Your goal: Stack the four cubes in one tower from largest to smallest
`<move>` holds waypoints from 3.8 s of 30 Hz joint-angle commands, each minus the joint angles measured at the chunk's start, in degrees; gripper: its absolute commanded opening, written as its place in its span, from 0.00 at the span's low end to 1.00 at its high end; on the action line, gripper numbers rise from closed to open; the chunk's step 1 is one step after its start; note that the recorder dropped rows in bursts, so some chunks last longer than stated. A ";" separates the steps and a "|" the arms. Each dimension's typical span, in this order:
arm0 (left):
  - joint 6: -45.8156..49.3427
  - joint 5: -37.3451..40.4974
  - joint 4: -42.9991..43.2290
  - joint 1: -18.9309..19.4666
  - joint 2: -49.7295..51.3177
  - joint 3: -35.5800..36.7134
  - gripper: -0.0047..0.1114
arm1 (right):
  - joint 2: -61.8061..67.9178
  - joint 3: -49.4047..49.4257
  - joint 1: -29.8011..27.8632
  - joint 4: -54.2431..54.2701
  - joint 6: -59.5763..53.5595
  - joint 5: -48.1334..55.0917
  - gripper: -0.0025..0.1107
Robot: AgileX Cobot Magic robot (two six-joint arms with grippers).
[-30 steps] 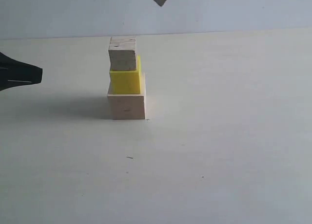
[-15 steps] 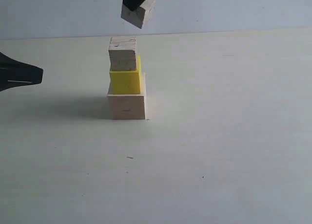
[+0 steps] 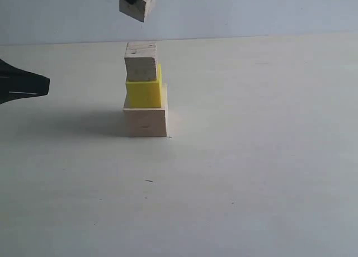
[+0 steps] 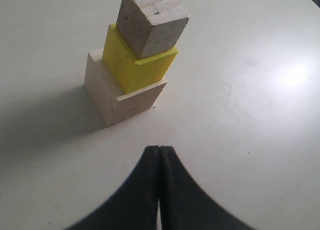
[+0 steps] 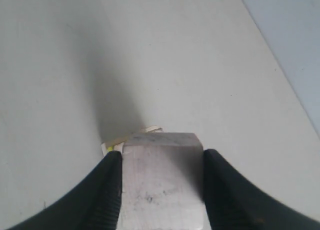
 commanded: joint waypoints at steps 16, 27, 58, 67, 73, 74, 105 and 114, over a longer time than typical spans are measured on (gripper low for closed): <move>1.59 0.22 -0.50 -0.14 -0.14 0.13 0.04 | 1.84 -0.40 0.25 1.73 -12.18 -0.10 0.02; 1.68 0.22 -0.60 -0.14 -0.14 0.13 0.04 | 1.73 4.93 0.25 0.49 -18.20 -0.10 0.02; 1.68 0.22 -0.94 -0.14 -0.14 0.13 0.04 | 2.64 4.93 0.25 0.70 -21.44 -0.10 0.02; 1.68 0.22 -0.94 -0.14 -0.14 0.13 0.04 | 2.62 4.93 0.25 -0.43 -20.30 -0.10 0.02; 1.68 0.22 -0.94 -0.14 -0.14 0.13 0.04 | 2.51 1.58 0.25 -3.01 -21.12 -0.10 0.02; 1.68 0.22 -0.94 -0.14 -0.14 0.13 0.04 | 2.51 0.47 0.25 -2.56 -21.54 -0.10 0.02; 1.68 1.04 -0.82 -0.14 -0.14 0.13 0.04 | 3.91 0.49 -2.77 5.22 -17.86 -0.10 0.02; 1.83 0.63 -0.93 -0.14 -0.14 0.13 0.04 | 2.00 3.74 -2.77 5.59 -18.48 -0.10 0.02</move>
